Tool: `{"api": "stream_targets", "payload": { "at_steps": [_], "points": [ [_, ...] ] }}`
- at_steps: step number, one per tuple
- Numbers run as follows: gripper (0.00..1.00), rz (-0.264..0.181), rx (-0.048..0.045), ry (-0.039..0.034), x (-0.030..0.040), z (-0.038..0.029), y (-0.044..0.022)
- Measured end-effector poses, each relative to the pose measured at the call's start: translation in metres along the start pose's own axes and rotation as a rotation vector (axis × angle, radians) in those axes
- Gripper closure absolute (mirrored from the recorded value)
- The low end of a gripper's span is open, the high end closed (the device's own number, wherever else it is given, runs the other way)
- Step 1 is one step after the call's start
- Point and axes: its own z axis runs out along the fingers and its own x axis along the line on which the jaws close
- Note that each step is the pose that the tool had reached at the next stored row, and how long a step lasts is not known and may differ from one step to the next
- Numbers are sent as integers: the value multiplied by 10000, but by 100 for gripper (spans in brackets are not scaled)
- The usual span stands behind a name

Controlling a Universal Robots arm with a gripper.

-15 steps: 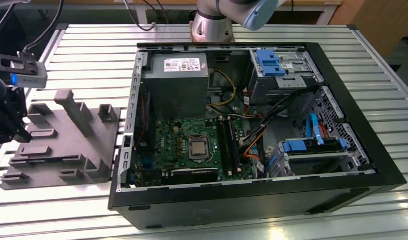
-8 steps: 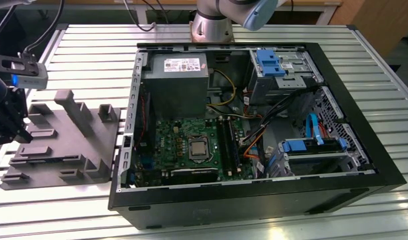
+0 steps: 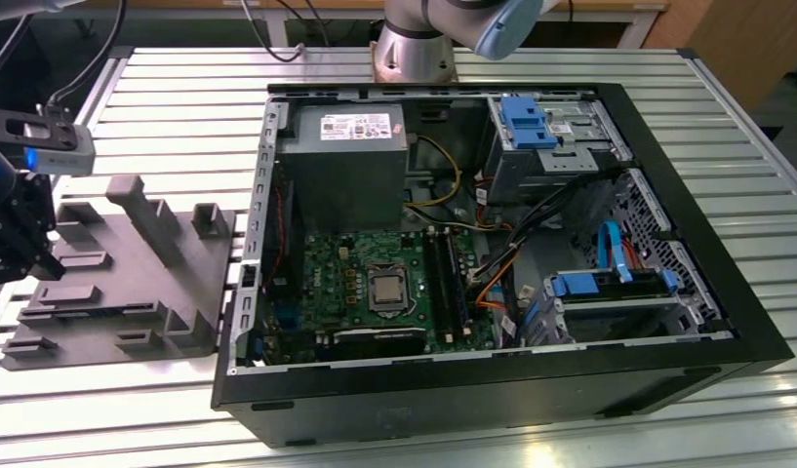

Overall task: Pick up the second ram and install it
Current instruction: 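Pick up the second ram and move it above second insertion slot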

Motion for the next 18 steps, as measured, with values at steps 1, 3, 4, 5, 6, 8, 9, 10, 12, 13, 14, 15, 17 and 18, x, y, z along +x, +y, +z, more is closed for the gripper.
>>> {"api": "stream_targets", "payload": {
  "at_steps": [1, 3, 4, 5, 6, 8, 9, 10, 12, 13, 14, 15, 17, 18],
  "points": [
    [89, 0, 0, 0, 0, 3, 0],
    [89, 0, -1, 1, 0, 9, -1],
    [89, 0, -1, 1, 0, 10, -1],
    [89, 0, -1, 1, 0, 13, -1],
    [89, 0, 0, 0, 0, 16, -1],
    [89, 0, -1, 1, 0, 21, -1],
    [89, 0, -1, 1, 0, 23, -1],
    [89, 0, 0, 0, 0, 26, -1],
    [89, 0, 0, 1, 0, 31, -2],
    [89, 0, 0, 0, 0, 34, -2],
    [89, 0, -1, 1, 0, 36, -2],
    [89, -1, 0, 0, 0, 39, -2],
    [89, 0, 0, 0, 0, 44, -2],
    [89, 1, 0, 0, 0, 48, -2]
  ]
}}
